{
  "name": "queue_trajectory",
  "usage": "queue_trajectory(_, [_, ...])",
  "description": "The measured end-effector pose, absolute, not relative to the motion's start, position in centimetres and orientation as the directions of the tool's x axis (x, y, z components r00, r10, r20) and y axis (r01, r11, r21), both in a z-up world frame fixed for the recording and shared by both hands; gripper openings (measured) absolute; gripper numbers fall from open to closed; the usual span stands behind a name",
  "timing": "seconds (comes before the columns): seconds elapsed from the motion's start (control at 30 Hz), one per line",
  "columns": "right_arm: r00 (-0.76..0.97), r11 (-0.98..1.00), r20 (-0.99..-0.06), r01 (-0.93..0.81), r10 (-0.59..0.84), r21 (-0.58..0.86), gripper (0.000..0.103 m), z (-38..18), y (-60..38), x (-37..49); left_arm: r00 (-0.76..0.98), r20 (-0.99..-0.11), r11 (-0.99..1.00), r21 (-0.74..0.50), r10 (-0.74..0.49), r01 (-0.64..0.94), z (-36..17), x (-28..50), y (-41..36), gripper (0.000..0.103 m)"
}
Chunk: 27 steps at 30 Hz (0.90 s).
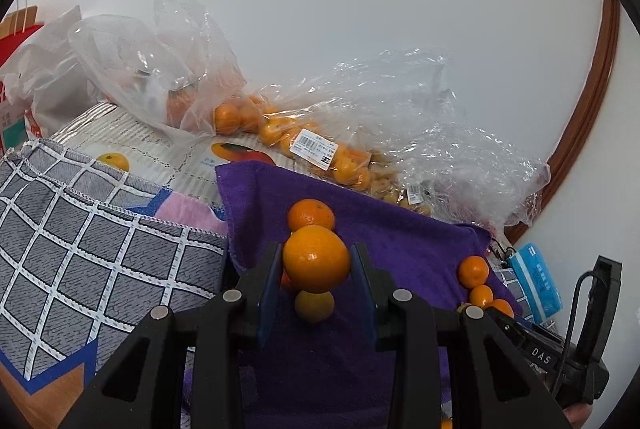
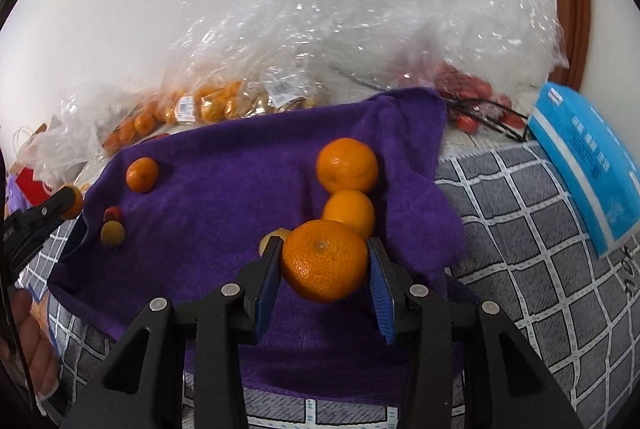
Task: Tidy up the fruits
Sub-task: 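Lower both held oranges onto the purple towel and open both grippers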
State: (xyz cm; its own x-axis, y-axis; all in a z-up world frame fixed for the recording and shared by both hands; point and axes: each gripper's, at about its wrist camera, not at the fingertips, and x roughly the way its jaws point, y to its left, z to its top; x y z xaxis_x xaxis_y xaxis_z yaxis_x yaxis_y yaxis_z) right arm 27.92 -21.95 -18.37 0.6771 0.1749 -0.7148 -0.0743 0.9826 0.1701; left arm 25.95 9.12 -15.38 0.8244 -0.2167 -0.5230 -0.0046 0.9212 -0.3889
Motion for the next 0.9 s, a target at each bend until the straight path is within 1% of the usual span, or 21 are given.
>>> queue_trajectory(0.2, [0.671, 0.983, -0.721, -0.075, 0.175, 0.169, 0.042, -18.5, -21.9, 27.9, 0.792, -0.546, 0.910, -0.414, -0.273, 0.028, -16.0, 26.2, 8.4, 0.033])
queue_trajectory(0.37, [0.659, 0.984, -0.732, -0.077, 0.171, 0.160, 0.042, -18.6, -21.7, 28.0, 0.784, -0.548, 0.920, -0.386, -0.292, 0.073, -15.9, 25.9, 7.1, 0.033])
queue_trajectory(0.57, [0.655, 0.987, -0.739, -0.068, 0.156, 0.148, 0.042, -18.9, -21.6, 28.2, 0.741, -0.587, 0.917, -0.387, -0.328, 0.099, -16.6, 25.8, 6.1, 0.033])
queue_trajectory(0.77, [0.666, 0.986, -0.730, -0.058, 0.156, 0.158, 0.042, -18.8, -21.9, 28.2, 0.723, -0.616, 0.924, -0.373, -0.311, 0.080, -17.1, 25.8, 5.7, 0.033])
queue_trajectory(0.9, [0.695, 0.979, -0.697, -0.055, 0.178, 0.194, 0.043, -18.2, -22.3, 27.7, 0.705, -0.636, 0.924, -0.376, -0.313, 0.070, -17.5, 26.1, 5.7, 0.033])
